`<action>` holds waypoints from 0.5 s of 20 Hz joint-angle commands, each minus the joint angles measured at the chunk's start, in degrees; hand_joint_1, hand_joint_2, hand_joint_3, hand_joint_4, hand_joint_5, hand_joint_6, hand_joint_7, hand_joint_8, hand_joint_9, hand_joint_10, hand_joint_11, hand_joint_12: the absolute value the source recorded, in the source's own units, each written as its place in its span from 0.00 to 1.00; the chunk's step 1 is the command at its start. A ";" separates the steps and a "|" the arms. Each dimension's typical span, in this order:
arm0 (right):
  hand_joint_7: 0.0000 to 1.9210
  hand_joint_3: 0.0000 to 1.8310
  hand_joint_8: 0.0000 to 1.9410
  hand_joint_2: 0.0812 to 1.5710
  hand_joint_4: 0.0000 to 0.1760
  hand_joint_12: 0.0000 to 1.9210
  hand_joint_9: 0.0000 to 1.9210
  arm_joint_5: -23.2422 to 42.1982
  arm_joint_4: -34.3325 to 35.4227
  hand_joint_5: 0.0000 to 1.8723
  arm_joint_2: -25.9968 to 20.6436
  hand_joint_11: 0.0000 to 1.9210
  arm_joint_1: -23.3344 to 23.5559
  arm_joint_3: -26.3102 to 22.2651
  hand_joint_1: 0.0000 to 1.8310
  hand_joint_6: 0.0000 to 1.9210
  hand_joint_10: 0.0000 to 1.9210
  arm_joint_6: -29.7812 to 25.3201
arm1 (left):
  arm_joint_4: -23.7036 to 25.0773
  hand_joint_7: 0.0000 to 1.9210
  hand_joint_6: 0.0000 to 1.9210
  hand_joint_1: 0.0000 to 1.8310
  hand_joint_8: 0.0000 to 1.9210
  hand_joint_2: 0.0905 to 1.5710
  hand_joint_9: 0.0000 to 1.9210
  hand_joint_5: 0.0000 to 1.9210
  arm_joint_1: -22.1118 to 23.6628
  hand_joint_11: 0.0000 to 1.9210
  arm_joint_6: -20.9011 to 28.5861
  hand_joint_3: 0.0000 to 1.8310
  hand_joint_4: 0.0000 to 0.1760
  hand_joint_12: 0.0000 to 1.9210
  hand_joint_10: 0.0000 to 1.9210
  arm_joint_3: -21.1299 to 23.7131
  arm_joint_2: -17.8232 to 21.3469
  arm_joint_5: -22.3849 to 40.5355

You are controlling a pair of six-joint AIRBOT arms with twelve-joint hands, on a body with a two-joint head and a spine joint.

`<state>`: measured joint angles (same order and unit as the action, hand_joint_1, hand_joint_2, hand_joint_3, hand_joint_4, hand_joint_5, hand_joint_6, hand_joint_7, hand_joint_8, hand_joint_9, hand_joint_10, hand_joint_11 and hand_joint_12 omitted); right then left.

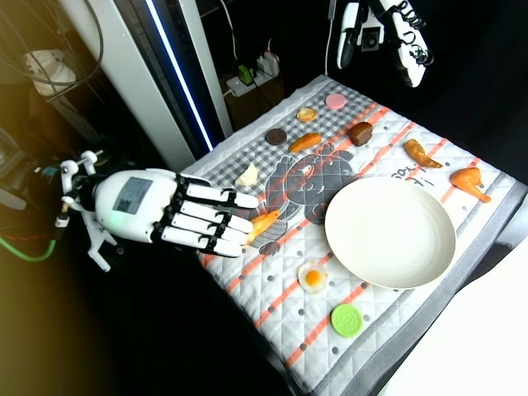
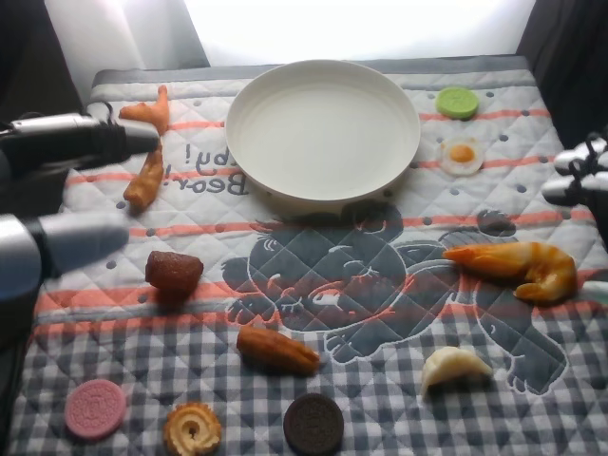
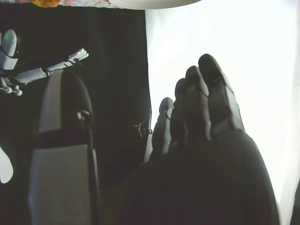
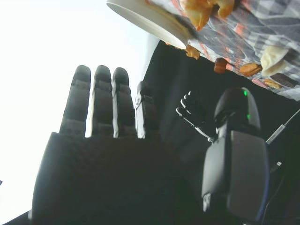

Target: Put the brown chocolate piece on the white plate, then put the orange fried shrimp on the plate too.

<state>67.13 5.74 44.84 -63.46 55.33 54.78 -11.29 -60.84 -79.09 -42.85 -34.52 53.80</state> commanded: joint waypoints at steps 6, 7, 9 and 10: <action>0.22 0.00 0.00 0.79 0.00 0.26 0.22 6.66 0.74 0.30 0.22 0.12 0.68 0.15 0.32 0.00 0.00 -0.03 | -1.02 0.18 0.00 0.27 0.00 0.66 0.17 0.19 4.37 0.03 -4.84 0.00 1.00 0.48 0.00 -2.08 -2.55 -0.19; 0.22 0.00 0.00 0.79 0.00 0.26 0.22 6.67 0.74 0.30 0.22 0.13 0.68 0.11 0.32 0.00 0.00 -0.04 | -1.92 0.18 0.00 0.29 0.00 0.62 0.19 0.18 5.12 0.03 -4.85 0.00 1.00 0.51 0.00 -3.03 -3.62 -2.12; 0.22 0.00 0.00 0.80 0.00 0.25 0.22 6.67 0.74 0.30 0.21 0.13 0.68 0.11 0.29 0.00 0.00 -0.04 | -3.75 0.17 0.00 0.32 0.00 0.58 0.18 0.14 5.23 0.01 -6.16 0.00 1.00 0.53 0.00 -3.63 -4.43 -3.26; 0.22 0.00 0.00 0.80 0.00 0.23 0.22 6.67 0.74 0.30 0.21 0.14 0.67 0.11 0.29 0.00 0.00 -0.04 | -5.30 0.17 0.00 0.34 0.00 0.56 0.18 0.13 5.52 0.01 -9.59 0.00 1.00 0.53 0.00 -3.42 -4.69 -4.05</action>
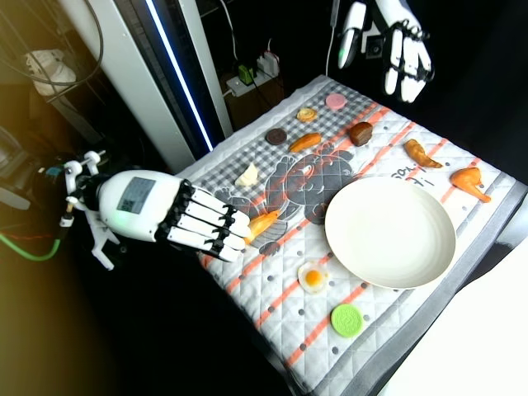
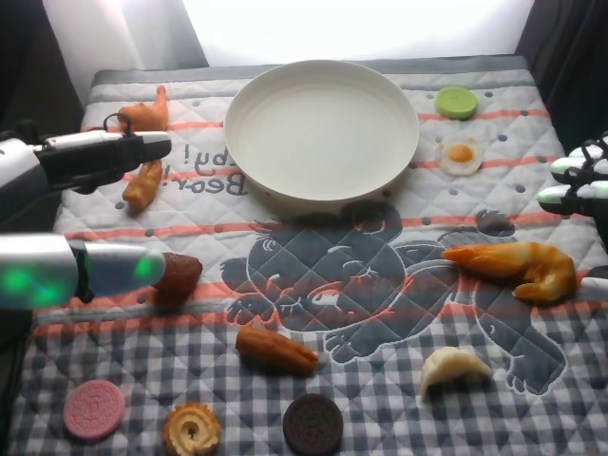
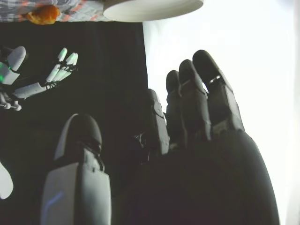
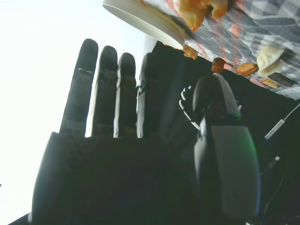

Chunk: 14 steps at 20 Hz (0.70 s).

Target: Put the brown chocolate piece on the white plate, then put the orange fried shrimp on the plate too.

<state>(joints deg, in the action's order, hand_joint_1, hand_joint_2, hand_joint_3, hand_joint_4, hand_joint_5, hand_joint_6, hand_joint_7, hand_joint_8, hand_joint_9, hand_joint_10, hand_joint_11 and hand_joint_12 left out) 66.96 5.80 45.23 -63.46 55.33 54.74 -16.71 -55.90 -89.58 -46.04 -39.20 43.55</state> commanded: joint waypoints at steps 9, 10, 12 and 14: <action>0.23 0.00 0.00 0.80 0.00 0.18 0.24 6.85 0.64 0.30 -0.19 0.17 0.67 0.06 0.28 0.00 0.00 0.01 | -13.13 0.23 0.01 0.34 0.01 0.55 0.24 0.16 4.31 0.07 -37.90 0.01 1.00 0.47 0.01 2.11 -6.14 1.39; 0.23 0.00 0.00 0.80 0.00 0.18 0.24 6.85 0.64 0.30 -0.19 0.18 0.67 0.06 0.28 0.00 0.00 0.01 | -14.04 0.23 0.01 0.32 0.01 0.56 0.24 0.17 4.50 0.07 -39.73 0.01 1.00 0.47 0.01 1.83 -6.68 0.98; 0.23 0.00 0.00 0.80 0.00 0.18 0.24 6.85 0.63 0.30 -0.18 0.18 0.66 0.02 0.28 0.00 0.00 0.00 | -15.76 0.25 0.00 0.27 0.00 0.58 0.25 0.17 4.96 0.07 -40.97 0.00 1.00 0.46 0.00 0.57 -7.83 -0.24; 0.23 0.00 0.00 0.80 0.00 0.17 0.24 6.85 0.63 0.30 -0.18 0.18 0.64 0.01 0.29 0.00 0.00 0.00 | -17.59 0.25 0.01 0.31 0.01 0.58 0.25 0.17 5.63 0.07 -40.97 0.00 0.98 0.46 0.01 -1.13 -9.17 -1.60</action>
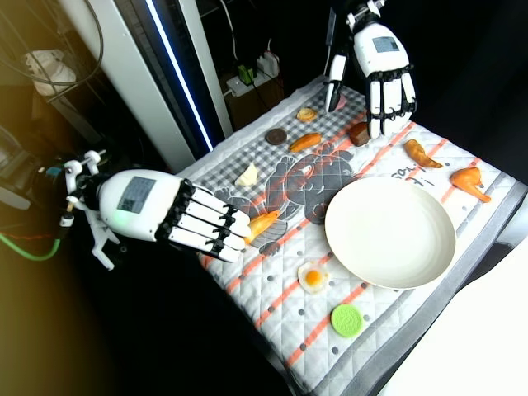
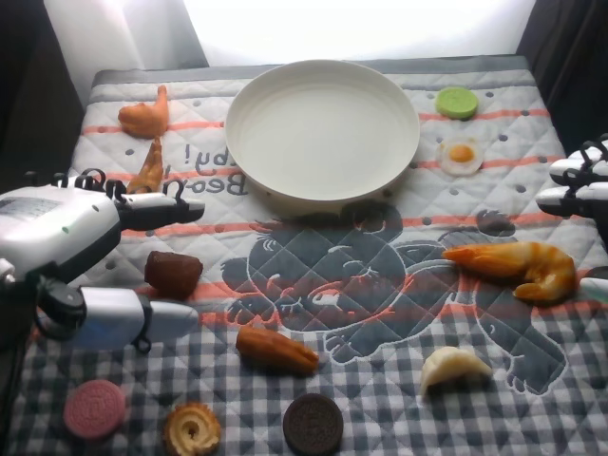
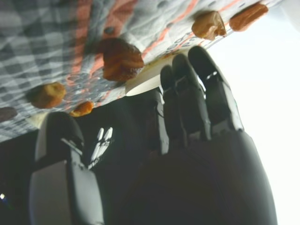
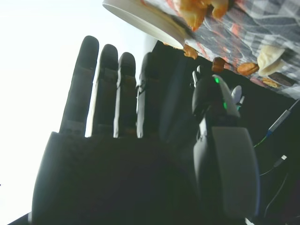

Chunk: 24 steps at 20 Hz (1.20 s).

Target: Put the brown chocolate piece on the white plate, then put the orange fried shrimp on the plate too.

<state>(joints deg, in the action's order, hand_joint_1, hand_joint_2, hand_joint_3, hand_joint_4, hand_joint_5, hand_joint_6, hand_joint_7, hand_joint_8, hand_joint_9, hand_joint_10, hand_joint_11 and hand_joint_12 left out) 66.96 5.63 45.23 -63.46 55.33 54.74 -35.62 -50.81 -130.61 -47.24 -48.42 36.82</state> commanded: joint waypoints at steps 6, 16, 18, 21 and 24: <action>0.23 0.00 0.00 0.80 0.00 0.17 0.24 6.85 0.76 0.30 -0.18 0.18 0.60 0.04 0.29 0.00 0.00 0.00 | -1.72 0.31 0.00 0.45 0.00 0.56 0.34 0.19 2.44 0.12 0.05 0.00 0.85 0.44 0.01 -4.01 -3.53 1.47; 0.24 0.00 0.00 0.81 0.00 0.17 0.25 6.85 0.76 0.29 -0.15 0.19 0.36 0.05 0.31 0.00 0.00 0.00 | -1.84 0.57 0.07 0.70 0.54 0.65 0.48 0.67 3.15 0.14 0.05 0.01 0.00 0.78 0.35 -4.18 -4.49 1.73; 0.25 0.00 0.00 0.82 0.00 0.17 0.25 6.85 0.77 0.30 -0.13 0.19 0.28 0.04 0.30 0.00 0.00 0.00 | -1.90 0.55 0.04 0.70 0.59 0.66 0.41 0.68 3.39 0.12 0.05 0.00 0.00 0.84 0.59 -4.34 -4.92 1.94; 0.25 0.00 0.00 0.82 0.00 0.16 0.26 6.85 0.79 0.30 -0.12 0.20 0.20 0.02 0.31 0.00 0.00 -0.01 | -1.96 0.57 0.22 0.64 0.45 0.62 0.40 0.67 3.68 0.16 0.05 0.00 0.00 0.85 0.70 -4.33 -5.10 2.69; 0.26 0.00 0.00 0.82 0.00 0.16 0.27 6.85 0.80 0.30 -0.12 0.21 0.10 0.02 0.30 0.00 0.00 -0.03 | -0.80 0.56 0.27 0.62 0.54 0.62 0.42 0.65 5.59 0.17 0.07 0.00 0.00 0.86 0.74 -4.33 -4.36 3.20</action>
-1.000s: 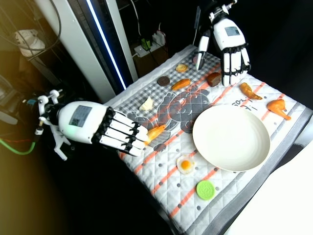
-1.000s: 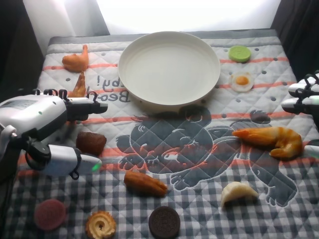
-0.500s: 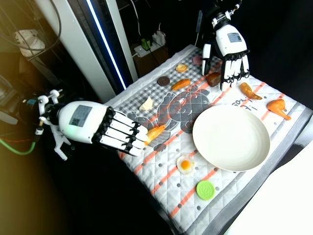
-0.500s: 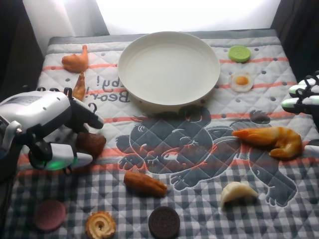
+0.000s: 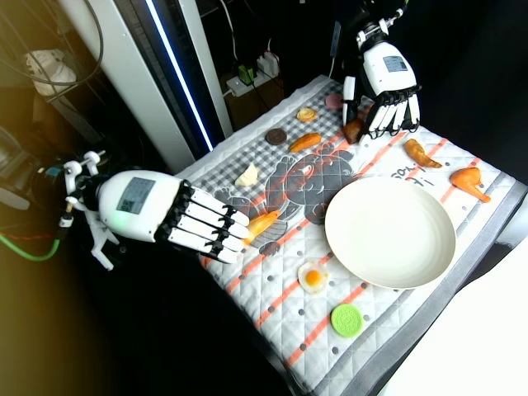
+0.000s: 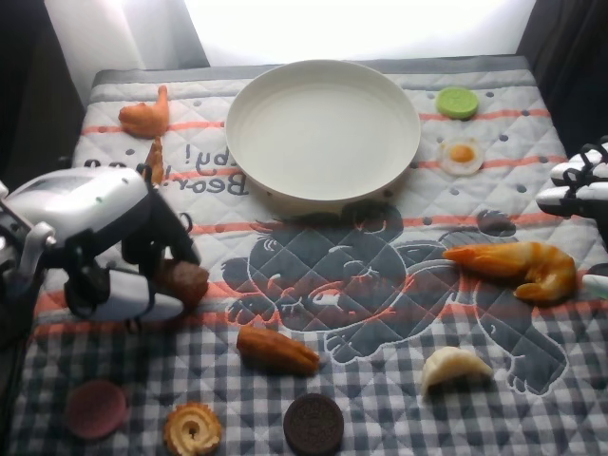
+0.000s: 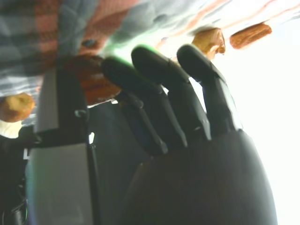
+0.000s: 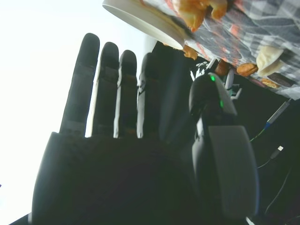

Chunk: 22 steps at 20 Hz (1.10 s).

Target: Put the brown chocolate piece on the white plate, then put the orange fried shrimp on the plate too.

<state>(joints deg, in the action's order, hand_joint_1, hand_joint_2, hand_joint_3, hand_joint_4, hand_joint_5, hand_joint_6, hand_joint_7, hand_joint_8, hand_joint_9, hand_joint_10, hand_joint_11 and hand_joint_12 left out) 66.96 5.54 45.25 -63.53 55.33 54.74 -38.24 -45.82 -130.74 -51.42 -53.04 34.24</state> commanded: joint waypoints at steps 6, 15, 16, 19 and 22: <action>0.27 0.00 0.00 0.82 0.00 0.15 0.27 6.85 0.89 0.30 -0.11 0.21 0.17 0.05 0.31 0.00 0.00 -0.03 | 4.63 0.50 0.23 0.66 0.76 0.61 0.36 0.66 10.45 0.15 0.20 0.00 0.00 0.99 0.95 -4.86 -1.38 4.37; 0.26 0.00 0.00 0.81 0.00 0.15 0.26 6.86 0.79 0.30 1.24 0.20 1.24 0.94 0.28 0.00 0.00 -0.03 | 0.56 0.57 0.24 0.62 0.60 0.62 0.44 0.66 21.63 0.21 0.20 0.00 0.28 0.96 0.84 -23.55 -17.12 -11.40; 0.26 0.00 0.00 0.81 0.00 0.15 0.26 6.86 0.71 0.30 1.48 0.20 1.46 1.08 0.28 0.00 0.00 -0.03 | -0.24 0.54 0.23 0.61 0.75 0.61 0.42 0.66 21.62 0.22 0.21 0.00 0.56 0.99 0.93 -24.69 -18.01 -12.32; 0.27 0.00 0.00 0.82 0.00 0.14 0.26 6.85 0.03 0.30 2.39 0.21 2.50 1.46 0.23 0.00 0.00 -0.03 | -2.64 0.51 0.33 0.67 0.63 0.68 0.37 0.55 21.16 0.09 0.21 0.00 0.00 0.82 0.61 -27.07 -19.83 -13.05; 0.27 0.00 0.00 0.81 0.00 0.14 0.26 6.84 -0.02 0.30 3.40 0.22 3.01 1.95 0.20 0.00 0.00 -0.03 | -5.16 0.43 0.04 0.49 0.04 0.62 0.37 0.36 21.16 0.02 0.22 0.00 0.48 0.58 0.11 -29.21 -21.56 -13.40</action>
<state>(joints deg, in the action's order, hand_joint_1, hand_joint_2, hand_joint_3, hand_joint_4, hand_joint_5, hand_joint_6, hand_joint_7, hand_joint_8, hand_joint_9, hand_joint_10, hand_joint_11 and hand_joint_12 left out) 66.98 4.80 48.90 -61.23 56.99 54.74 -44.12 -25.30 -130.74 -80.49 -74.39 15.97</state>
